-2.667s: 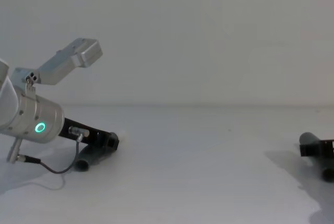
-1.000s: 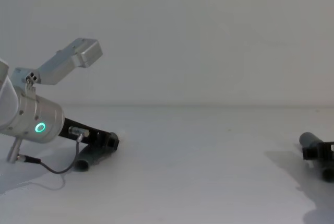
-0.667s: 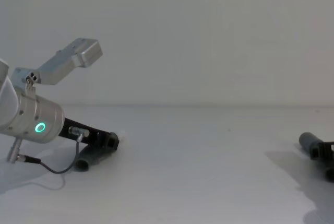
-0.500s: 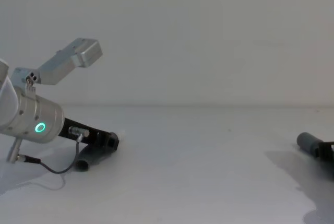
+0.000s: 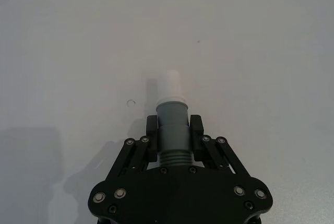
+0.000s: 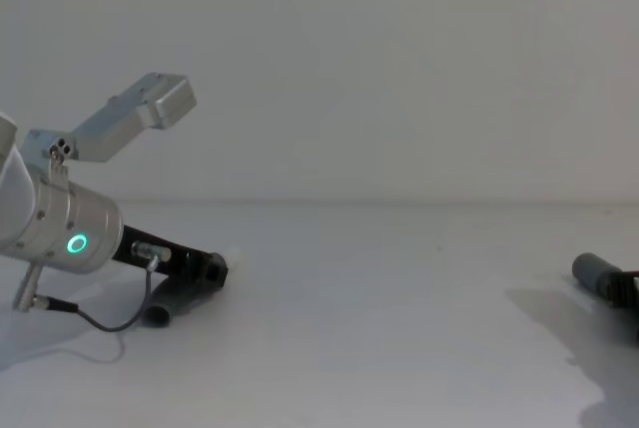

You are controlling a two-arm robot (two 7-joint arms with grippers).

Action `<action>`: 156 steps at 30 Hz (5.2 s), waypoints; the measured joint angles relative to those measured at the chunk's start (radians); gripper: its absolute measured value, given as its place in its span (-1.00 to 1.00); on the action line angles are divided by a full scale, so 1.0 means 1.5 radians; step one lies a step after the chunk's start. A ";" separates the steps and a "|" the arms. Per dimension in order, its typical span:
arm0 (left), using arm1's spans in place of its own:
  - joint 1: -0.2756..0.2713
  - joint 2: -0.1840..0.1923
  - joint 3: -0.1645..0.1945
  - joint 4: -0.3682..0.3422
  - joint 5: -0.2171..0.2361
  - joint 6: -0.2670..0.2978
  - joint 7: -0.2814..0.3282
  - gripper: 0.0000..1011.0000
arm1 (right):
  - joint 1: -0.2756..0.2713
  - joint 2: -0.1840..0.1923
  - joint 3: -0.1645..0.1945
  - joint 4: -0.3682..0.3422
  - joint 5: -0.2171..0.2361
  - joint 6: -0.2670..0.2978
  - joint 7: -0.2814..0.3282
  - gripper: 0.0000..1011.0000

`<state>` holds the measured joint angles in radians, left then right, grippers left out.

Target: Use both hands to pick up one end of the pipe from the table, align the ends, and insert them.

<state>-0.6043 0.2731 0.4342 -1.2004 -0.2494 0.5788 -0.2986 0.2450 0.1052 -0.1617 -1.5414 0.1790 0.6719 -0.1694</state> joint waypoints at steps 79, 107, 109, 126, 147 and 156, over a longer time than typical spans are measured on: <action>-0.109 0.136 0.109 0.002 -0.026 -0.301 -0.437 -0.35 | -0.073 0.249 -0.029 -0.042 0.099 -0.406 0.511 -0.57; -0.165 0.148 0.147 0.031 -0.088 -0.332 -0.624 -0.35 | -0.069 0.327 -0.064 -0.009 0.110 -0.557 0.654 -0.58; -0.170 0.145 0.151 0.036 -0.092 -0.334 -0.637 -0.35 | -0.069 0.329 -0.064 -0.009 0.111 -0.560 0.655 -0.57; -0.217 0.113 0.186 0.100 -0.110 -0.345 -0.726 -0.35 | -0.073 0.349 -0.062 -0.035 0.133 -0.574 0.670 -0.57; -0.255 0.083 0.217 0.145 -0.113 -0.357 -0.765 -0.35 | -0.081 0.372 -0.064 -0.061 0.145 -0.581 0.670 -0.57; -0.263 0.078 0.224 0.154 -0.116 -0.360 -0.773 -0.35 | -0.080 0.374 -0.072 -0.065 0.134 -0.579 0.653 -0.57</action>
<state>-0.9994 0.3896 0.7705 -0.9700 -0.4227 0.0380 -1.4583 0.1255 0.6664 -0.2693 -1.6390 0.3799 -0.1965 0.8106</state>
